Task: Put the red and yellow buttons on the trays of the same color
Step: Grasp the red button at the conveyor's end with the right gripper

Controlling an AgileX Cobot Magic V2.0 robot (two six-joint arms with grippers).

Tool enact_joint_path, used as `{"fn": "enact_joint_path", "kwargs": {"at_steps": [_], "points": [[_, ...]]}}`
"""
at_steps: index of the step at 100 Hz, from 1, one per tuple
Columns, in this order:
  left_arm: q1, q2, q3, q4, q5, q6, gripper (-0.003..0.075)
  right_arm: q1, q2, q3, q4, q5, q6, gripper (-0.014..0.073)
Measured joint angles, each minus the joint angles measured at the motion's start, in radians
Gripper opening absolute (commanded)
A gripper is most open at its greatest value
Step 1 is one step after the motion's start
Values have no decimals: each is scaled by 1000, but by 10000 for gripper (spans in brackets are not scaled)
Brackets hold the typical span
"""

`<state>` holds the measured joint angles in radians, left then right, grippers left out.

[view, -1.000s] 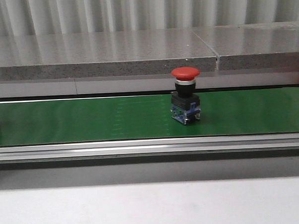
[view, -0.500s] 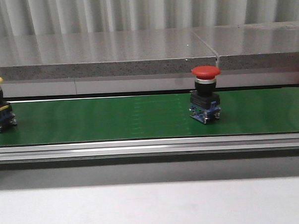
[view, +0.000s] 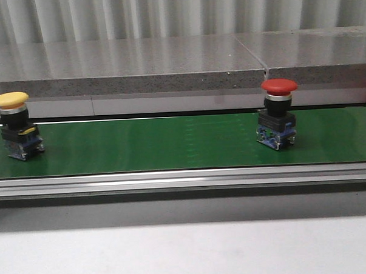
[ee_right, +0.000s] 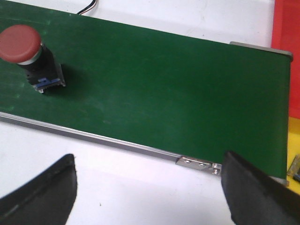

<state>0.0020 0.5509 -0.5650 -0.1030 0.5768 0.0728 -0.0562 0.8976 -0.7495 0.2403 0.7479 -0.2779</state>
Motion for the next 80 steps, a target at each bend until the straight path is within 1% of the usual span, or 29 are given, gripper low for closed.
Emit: {"fn": "enact_joint_path", "kwargs": {"at_steps": [14, 27, 43, 62, 80], "points": [[0, 0, 0, 0, 0, 0, -20, 46, 74, -14, 4, 0, -18, 633], [0, 0, 0, 0, 0, 0, -20, 120, 182, -45, 6, -2, -42, 633], [0, 0, 0, 0, 0, 0, -20, 181, 321, -109, 8, -14, -46, 633], [0, 0, 0, 0, 0, 0, -20, 231, 466, -209, 8, -27, -46, 633], [0, 0, 0, 0, 0, 0, -20, 246, 581, -288, 10, -33, -46, 629]]}}
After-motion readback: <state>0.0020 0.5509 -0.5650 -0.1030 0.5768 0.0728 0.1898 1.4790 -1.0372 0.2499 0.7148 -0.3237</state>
